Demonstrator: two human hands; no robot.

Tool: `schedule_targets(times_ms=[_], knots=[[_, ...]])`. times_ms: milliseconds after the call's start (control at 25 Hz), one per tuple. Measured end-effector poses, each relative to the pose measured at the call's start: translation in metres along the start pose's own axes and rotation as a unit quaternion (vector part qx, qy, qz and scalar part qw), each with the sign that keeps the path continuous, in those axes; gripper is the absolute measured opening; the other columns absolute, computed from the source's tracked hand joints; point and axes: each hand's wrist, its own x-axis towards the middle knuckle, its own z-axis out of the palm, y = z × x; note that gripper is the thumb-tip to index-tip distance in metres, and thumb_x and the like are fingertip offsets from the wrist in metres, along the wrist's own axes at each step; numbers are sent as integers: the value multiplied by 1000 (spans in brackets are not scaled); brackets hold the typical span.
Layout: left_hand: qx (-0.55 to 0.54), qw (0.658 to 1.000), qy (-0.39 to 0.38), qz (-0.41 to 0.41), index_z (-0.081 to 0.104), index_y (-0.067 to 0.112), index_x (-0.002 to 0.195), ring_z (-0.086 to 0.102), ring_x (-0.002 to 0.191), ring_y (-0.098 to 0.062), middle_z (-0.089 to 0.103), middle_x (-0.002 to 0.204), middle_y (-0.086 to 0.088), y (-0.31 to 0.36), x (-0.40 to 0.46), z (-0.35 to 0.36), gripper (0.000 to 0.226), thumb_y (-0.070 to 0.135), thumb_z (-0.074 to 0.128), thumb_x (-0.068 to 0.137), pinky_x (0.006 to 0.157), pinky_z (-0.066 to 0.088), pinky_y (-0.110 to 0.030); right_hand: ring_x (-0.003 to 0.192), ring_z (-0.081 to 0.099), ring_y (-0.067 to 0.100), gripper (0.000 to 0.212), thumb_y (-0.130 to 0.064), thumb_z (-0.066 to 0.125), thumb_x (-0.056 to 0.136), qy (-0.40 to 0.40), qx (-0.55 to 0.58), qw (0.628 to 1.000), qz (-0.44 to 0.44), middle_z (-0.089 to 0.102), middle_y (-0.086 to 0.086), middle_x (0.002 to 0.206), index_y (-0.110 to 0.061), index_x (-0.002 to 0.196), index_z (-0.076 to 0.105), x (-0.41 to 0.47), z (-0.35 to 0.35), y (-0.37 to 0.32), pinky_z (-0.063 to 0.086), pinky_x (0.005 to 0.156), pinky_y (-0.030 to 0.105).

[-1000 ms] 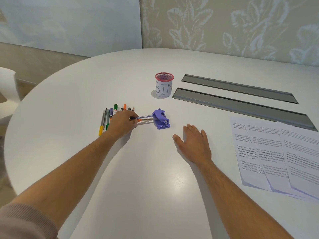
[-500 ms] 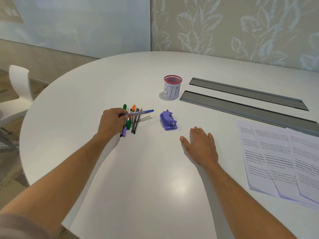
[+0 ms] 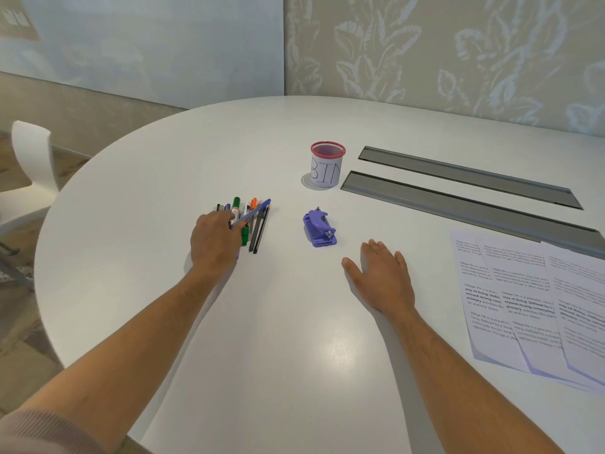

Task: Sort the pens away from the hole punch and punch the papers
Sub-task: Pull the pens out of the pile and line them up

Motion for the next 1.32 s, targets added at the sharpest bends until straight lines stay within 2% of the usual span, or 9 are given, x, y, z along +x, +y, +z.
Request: schedule_targets(times_ms=[120, 480, 600, 720, 920, 1040, 1160, 1240, 1320], knots=[[1, 1000, -11, 6, 68, 6, 96, 55, 92, -37, 67, 97, -15, 2, -5, 6, 20, 23, 59, 90, 73, 43, -41, 151, 19, 14, 72, -61, 28, 96, -1, 3, 1000, 2, 30, 1, 161, -15, 151, 35, 0, 1, 0, 6, 123, 42], [64, 997, 15, 49, 68, 10, 83, 54, 84, -34, 67, 86, -10, 6, -8, 6, 30, 38, 57, 88, 69, 37, -37, 151, 18, 14, 70, -60, 29, 97, -4, 1, 1000, 0, 29, 1, 161, -15, 151, 35, -1, -2, -1, 6, 123, 42], [33, 997, 14, 69, 70, 12, 89, 57, 85, -30, 68, 88, -8, 15, -8, 5, 29, 37, 57, 89, 72, 42, -37, 151, 17, 14, 69, -60, 30, 97, -8, 2, 1000, 2, 29, 0, 162, -16, 151, 35, -1, -3, -2, 6, 123, 41], [-72, 995, -12, 72, 69, 11, 95, 60, 86, -25, 68, 90, -5, 34, -7, 9, 28, 36, 56, 91, 74, 45, -35, 151, 18, 13, 69, -60, 31, 97, -10, 6, 1000, 6, 29, 0, 161, -17, 150, 36, -2, -4, -2, 6, 123, 41], [-202, 972, -123, 1, 61, 11, 117, 57, 88, -14, 62, 96, 1, 72, -5, 22, 38, 40, 57, 92, 76, 42, -27, 150, 19, 14, 68, -59, 33, 97, -4, 11, 1000, 9, 30, 0, 161, -17, 150, 36, -4, -7, -4, 7, 123, 41], [-311, 922, -206, -107, 52, 13, 125, 64, 89, -20, 62, 98, 1, 87, -4, 31, 47, 42, 60, 89, 75, 50, -33, 150, 20, 14, 68, -60, 33, 97, -5, 14, 1000, 9, 30, 0, 161, -17, 150, 37, -5, -7, -4, 7, 123, 41], [-352, 888, -242, -172, 46, 16, 129, 68, 92, -23, 64, 107, -4, 95, -1, 45, 54, 45, 62, 86, 85, 56, -42, 150, 20, 15, 69, -61, 32, 97, -3, 15, 1000, 9, 31, 0, 161, -17, 150, 37, -4, -7, -4, 8, 123, 41], [-369, 871, -249, -207, 51, 13, 123, 69, 82, -23, 68, 104, -9, 101, -1, 52, 52, 46, 63, 86, 81, 58, -42, 150, 20, 15, 69, -61, 33, 96, -2, 17, 1000, 7, 31, 1, 161, -17, 149, 37, -4, -7, -3, 8, 123, 42], [-392, 855, -245, -236, 60, 7, 100, 61, 58, -20, 69, 81, -12, 111, -2, 55, 32, 37, 62, 89, 60, 54, -33, 150, 20, 15, 70, -61, 34, 95, -2, 27, 1000, 6, 31, 1, 161, -16, 150, 37, -4, -7, -3, 8, 123, 43]])
